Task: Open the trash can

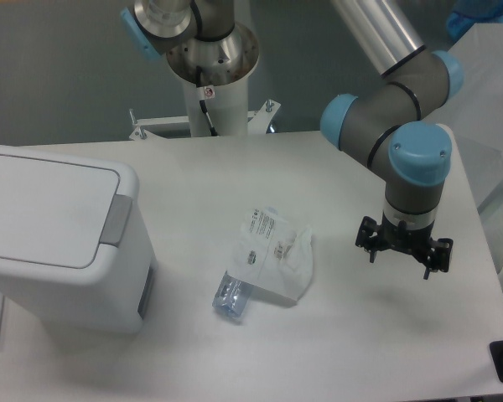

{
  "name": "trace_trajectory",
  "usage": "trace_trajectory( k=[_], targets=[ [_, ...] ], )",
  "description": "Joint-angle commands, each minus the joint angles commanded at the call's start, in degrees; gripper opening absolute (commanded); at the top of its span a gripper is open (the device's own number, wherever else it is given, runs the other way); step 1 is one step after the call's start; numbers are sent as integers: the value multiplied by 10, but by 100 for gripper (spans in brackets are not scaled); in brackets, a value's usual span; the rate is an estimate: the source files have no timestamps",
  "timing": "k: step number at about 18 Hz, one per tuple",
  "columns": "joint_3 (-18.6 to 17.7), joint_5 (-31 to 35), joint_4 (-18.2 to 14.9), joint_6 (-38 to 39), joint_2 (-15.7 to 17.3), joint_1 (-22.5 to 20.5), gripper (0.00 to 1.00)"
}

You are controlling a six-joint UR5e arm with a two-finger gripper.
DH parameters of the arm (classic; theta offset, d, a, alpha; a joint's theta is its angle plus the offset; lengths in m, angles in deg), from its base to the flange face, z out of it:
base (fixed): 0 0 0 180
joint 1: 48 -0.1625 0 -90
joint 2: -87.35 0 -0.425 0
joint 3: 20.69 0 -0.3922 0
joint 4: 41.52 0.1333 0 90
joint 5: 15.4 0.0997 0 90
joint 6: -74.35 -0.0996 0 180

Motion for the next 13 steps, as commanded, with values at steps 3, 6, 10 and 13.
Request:
trace_trajectory(
  k=[3,6,10,13],
  targets=[
    [-4,-3,1,-2,-1,1,100],
    [-12,-3,12,-4,-2,8,100],
    [-18,-20,31,60,1,11,100],
    [-11,-61,32,130,6,13,100]
  ],
)
